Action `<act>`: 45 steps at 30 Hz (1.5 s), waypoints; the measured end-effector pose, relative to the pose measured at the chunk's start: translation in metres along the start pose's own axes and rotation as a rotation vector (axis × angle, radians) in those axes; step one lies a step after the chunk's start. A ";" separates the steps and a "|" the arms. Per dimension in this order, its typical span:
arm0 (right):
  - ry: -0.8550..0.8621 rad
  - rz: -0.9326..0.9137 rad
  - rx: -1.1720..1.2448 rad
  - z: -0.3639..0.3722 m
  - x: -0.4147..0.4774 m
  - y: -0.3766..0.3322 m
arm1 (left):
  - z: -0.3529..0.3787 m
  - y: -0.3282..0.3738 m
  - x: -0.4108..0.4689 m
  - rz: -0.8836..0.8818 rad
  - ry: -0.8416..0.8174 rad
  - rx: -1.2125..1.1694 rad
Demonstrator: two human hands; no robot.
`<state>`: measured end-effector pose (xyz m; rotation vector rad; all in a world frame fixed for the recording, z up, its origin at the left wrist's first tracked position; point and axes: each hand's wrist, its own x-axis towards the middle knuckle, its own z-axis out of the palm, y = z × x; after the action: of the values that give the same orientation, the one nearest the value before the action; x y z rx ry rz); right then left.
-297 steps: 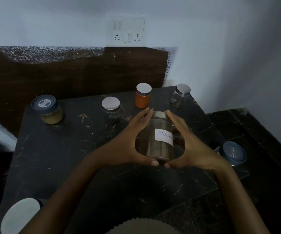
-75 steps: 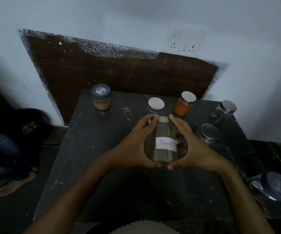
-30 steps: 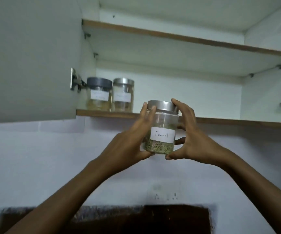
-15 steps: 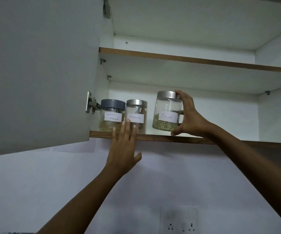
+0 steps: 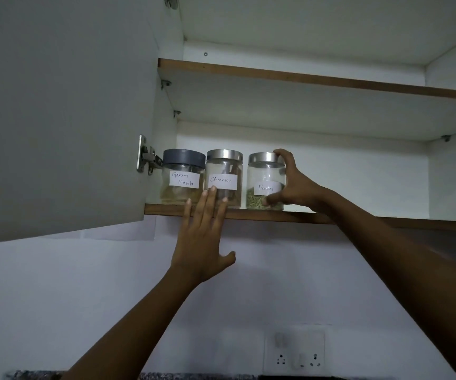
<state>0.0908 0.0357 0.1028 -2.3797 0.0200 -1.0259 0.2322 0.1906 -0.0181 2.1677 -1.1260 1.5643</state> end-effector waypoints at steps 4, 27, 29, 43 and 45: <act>0.046 -0.018 0.016 0.014 0.007 0.003 | 0.000 0.001 0.000 -0.007 0.006 -0.015; 0.258 0.160 -0.330 0.022 -0.327 0.082 | -0.058 0.239 -0.162 0.044 -0.019 -0.896; 0.210 0.219 -0.329 0.012 -0.365 0.098 | -0.061 0.273 -0.185 0.031 -0.095 -0.929; -0.117 0.641 -0.190 -0.036 -0.596 0.189 | -0.072 0.455 -0.330 0.095 -0.710 -1.147; -0.092 0.674 -0.211 -0.044 -0.617 0.197 | -0.074 0.476 -0.341 0.129 -0.765 -1.155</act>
<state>-0.3388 -0.0175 -0.3814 -2.3247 0.8688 -0.6055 -0.1975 0.0640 -0.4026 1.7647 -1.7542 -0.1276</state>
